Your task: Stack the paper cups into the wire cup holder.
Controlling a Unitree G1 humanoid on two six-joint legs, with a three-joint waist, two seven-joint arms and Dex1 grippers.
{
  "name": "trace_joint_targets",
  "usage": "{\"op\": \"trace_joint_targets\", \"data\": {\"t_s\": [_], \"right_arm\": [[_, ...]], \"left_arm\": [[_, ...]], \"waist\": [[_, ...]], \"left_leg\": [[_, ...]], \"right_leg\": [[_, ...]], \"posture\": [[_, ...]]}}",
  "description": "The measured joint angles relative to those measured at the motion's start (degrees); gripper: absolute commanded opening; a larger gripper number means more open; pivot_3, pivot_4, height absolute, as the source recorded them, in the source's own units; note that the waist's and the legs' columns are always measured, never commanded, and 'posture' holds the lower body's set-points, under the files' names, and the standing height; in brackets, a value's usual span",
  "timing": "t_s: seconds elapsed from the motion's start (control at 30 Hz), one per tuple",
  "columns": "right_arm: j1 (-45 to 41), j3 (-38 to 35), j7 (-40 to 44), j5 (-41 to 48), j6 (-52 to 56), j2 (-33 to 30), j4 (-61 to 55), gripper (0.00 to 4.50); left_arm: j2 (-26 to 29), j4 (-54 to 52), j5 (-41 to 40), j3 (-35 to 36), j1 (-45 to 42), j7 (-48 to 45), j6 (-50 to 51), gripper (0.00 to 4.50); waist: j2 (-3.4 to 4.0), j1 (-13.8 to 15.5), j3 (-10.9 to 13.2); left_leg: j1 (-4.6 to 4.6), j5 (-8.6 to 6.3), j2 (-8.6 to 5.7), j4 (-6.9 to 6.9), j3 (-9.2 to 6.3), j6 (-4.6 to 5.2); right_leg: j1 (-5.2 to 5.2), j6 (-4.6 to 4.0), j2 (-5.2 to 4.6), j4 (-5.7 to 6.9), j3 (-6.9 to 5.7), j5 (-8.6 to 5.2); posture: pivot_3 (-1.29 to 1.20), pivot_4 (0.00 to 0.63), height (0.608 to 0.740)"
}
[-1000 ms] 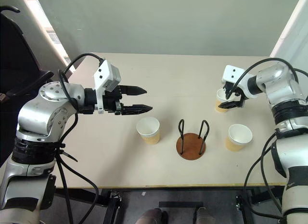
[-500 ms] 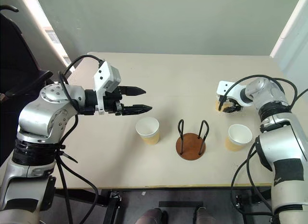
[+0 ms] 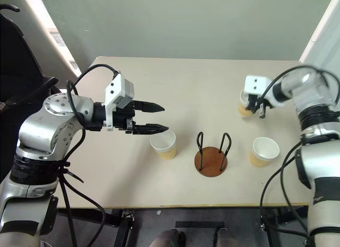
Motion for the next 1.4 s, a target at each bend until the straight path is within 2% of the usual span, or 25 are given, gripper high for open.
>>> {"op": "trace_joint_targets", "data": {"t_s": [0.07, 0.17, 0.3, 0.37, 0.67, 1.13, 1.23, 1.4], "right_arm": [[1.7, -1.5, 4.6, 4.0, 4.9, -2.3, -11.2, 0.02], [6.7, -1.6, 9.8, 15.2, 18.9, -9.0, -35.7, 0.02], [7.2, -1.7, 10.5, 26.0, 32.4, -13.8, -55.1, 0.02], [7.4, -1.6, 10.6, 28.9, 35.9, -14.9, -60.4, 0.02], [9.7, -0.6, 10.3, 31.5, 40.4, -12.2, -65.7, 0.02], [13.9, 5.2, 10.6, 22.6, 28.6, -11.0, -60.8, 0.02], [14.5, 5.3, 10.6, 22.1, 28.1, -10.2, -60.9, 0.63], [14.7, 5.5, 10.4, 22.2, 29.8, -8.9, -61.3, 2.33]], "left_arm": [[0.1, -0.2, 0.0, -0.5, 0.1, -1.0, -0.2, 3.56], [0.4, -0.6, -0.3, -1.3, 0.5, -2.8, -0.7, 3.56], [0.4, -1.3, -0.4, -2.5, 0.7, -4.8, -1.0, 3.56], [0.4, -1.3, -0.4, -3.0, 0.7, -5.5, -1.1, 3.56], [0.1, -1.3, -0.2, -3.3, 0.6, -6.1, -1.9, 3.56], [0.3, -1.8, -0.2, -3.3, 1.2, -5.8, -1.9, 3.56], [0.5, -2.2, -0.2, -3.3, 1.7, -5.7, -1.9, 3.56], [1.5, -3.8, 0.5, -3.3, 2.2, -4.9, -2.5, 3.56]], "waist": [[0.00, 0.0, 0.0], [0.00, 0.0, 0.0], [-0.02, -0.2, 0.0], [-0.03, -0.2, 0.0], [-0.03, -0.3, 0.0], [-0.03, -0.3, 0.0], [-0.03, -0.3, 0.0], [-0.03, -0.3, 0.0]], "left_leg": [[0.01, 0.00, 0.05, 0.00, -0.02, -0.01], [0.01, 0.02, 0.06, 0.02, -0.04, -0.02], [0.09, 0.08, 0.08, 0.05, -0.06, -0.06], [0.11, 0.10, 0.07, 0.09, -0.07, -0.06], [0.31, 0.34, 0.06, 0.09, -0.07, 0.33], [0.30, 0.40, 0.06, 0.10, -0.06, 0.37], [0.29, 0.42, 0.06, 0.10, -0.05, 0.32], [0.27, 0.44, 0.06, 0.10, -0.04, 0.29]], "right_leg": [[0.06, -0.07, 0.03, -0.01, -0.07, -0.04], [0.08, -0.32, 0.05, -0.04, -0.11, -0.23], [0.13, -0.58, 0.08, -0.10, -0.07, -0.47], [0.13, -0.76, 0.07, -0.02, -0.06, -0.57], [0.23, -0.90, 0.05, 0.12, -0.04, -0.37], [0.24, -0.83, 0.05, 0.09, -0.05, -0.20], [0.24, -0.83, 0.05, 0.07, -0.04, -0.19], [0.24, -0.83, 0.05, 0.04, -0.04, -0.19]], "posture": [[0.00, 0.150, 0.740], [0.00, 0.150, 0.740], [0.00, 0.150, 0.740], [0.00, 0.150, 0.740], [0.00, 0.150, 0.740], [0.00, 0.150, 0.740], [0.00, 0.150, 0.740], [0.00, 0.150, 0.740]]}}
